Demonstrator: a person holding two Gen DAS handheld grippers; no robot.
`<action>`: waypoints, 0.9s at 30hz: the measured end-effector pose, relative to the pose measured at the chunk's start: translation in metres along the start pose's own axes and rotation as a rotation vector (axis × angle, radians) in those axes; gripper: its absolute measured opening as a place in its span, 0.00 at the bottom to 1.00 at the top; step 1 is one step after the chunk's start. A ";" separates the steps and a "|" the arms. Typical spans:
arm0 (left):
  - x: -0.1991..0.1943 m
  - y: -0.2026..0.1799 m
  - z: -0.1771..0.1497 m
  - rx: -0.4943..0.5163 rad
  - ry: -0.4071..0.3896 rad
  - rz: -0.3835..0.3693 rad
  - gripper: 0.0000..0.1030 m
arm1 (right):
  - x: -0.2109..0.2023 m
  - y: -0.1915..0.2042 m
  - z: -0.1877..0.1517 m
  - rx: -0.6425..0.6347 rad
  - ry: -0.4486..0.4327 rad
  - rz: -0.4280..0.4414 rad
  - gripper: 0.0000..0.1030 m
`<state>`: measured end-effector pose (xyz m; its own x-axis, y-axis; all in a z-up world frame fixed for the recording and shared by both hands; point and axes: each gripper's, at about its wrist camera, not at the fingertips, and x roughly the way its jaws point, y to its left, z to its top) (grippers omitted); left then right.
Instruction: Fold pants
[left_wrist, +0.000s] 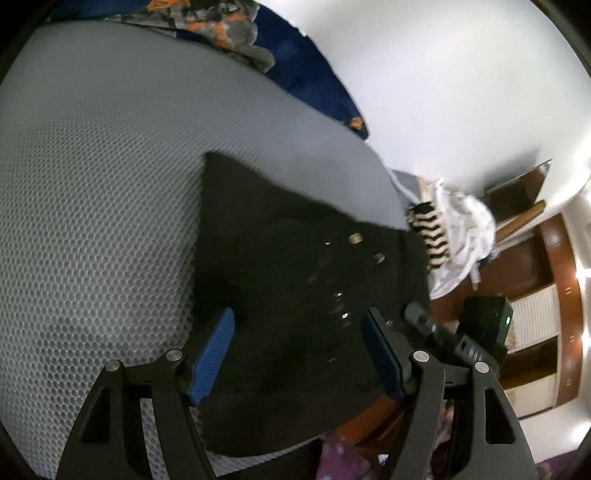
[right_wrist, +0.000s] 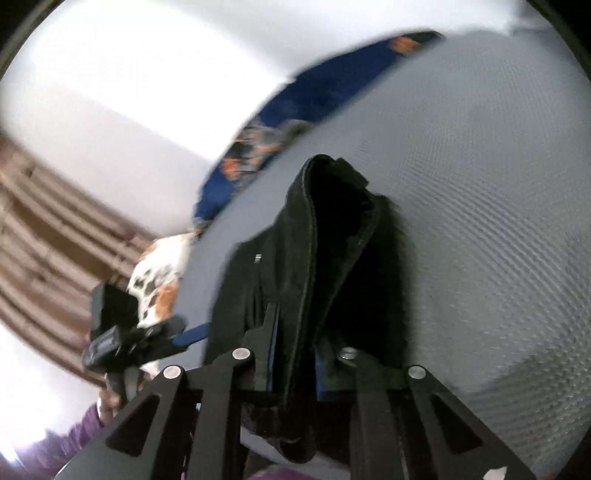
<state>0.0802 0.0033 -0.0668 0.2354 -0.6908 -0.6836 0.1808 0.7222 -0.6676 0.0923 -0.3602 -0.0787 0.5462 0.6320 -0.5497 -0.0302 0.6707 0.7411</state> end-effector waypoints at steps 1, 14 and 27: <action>0.005 0.001 -0.002 0.011 0.011 0.011 0.70 | 0.005 -0.013 -0.003 0.026 0.031 0.000 0.13; 0.005 -0.008 -0.013 0.171 -0.006 0.178 0.70 | 0.010 -0.060 -0.020 0.202 0.089 0.116 0.11; -0.023 0.021 -0.012 0.127 -0.053 0.138 0.71 | -0.027 -0.011 0.001 -0.037 -0.032 -0.203 0.34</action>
<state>0.0669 0.0335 -0.0686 0.3160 -0.5848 -0.7471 0.2619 0.8106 -0.5238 0.0785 -0.3847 -0.0715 0.5708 0.4703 -0.6731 0.0524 0.7972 0.6014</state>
